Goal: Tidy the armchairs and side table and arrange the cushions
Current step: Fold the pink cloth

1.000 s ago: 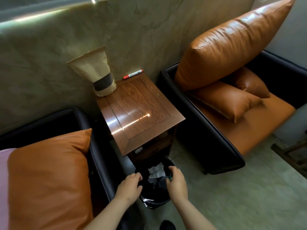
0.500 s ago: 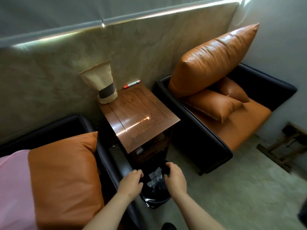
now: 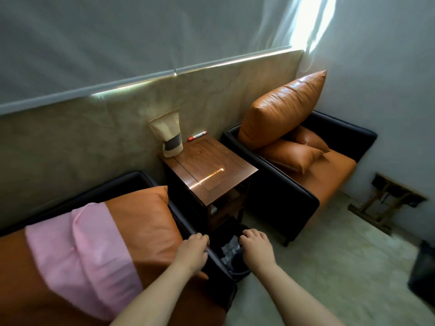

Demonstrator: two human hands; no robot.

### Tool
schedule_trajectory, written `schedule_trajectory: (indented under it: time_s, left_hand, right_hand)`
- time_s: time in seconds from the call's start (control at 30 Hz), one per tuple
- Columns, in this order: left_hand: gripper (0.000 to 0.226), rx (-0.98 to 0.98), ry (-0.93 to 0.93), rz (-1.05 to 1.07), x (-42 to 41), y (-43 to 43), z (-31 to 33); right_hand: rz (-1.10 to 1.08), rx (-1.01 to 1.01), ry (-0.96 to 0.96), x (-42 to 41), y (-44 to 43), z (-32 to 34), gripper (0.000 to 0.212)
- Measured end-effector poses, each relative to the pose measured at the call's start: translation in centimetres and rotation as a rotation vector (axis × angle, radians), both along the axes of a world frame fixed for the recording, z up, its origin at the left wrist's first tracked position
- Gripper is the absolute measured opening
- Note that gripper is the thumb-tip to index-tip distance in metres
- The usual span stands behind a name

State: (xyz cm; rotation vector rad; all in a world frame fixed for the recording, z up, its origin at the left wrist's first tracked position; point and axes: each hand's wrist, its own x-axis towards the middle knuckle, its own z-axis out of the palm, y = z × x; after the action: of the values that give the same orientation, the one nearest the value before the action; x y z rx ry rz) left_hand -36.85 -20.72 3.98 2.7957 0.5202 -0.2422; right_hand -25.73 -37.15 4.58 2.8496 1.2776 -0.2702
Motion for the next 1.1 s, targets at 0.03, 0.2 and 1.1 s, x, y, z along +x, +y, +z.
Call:
schedule_trajectory:
  time_s: [0.03,0.2,1.1]
  left_hand:
    - [0.032,0.028,-0.003,-0.009,-0.8,-0.3,0.7]
    - [0.034,0.109,-0.004,-0.009,-5.1,-1.3,3.6]
    - [0.026,-0.021,0.229,0.289,-39.4,-3.4,4.0]
  right_hand:
    - [0.003,-0.002,-0.016,-0.8,-0.3,0.7,0.040]
    - [0.028,0.050,-0.077,-4.2,-0.7,3.9,0.048]
    - [0.156,0.008,0.087,-32.8,0.4,2.6,0.034]
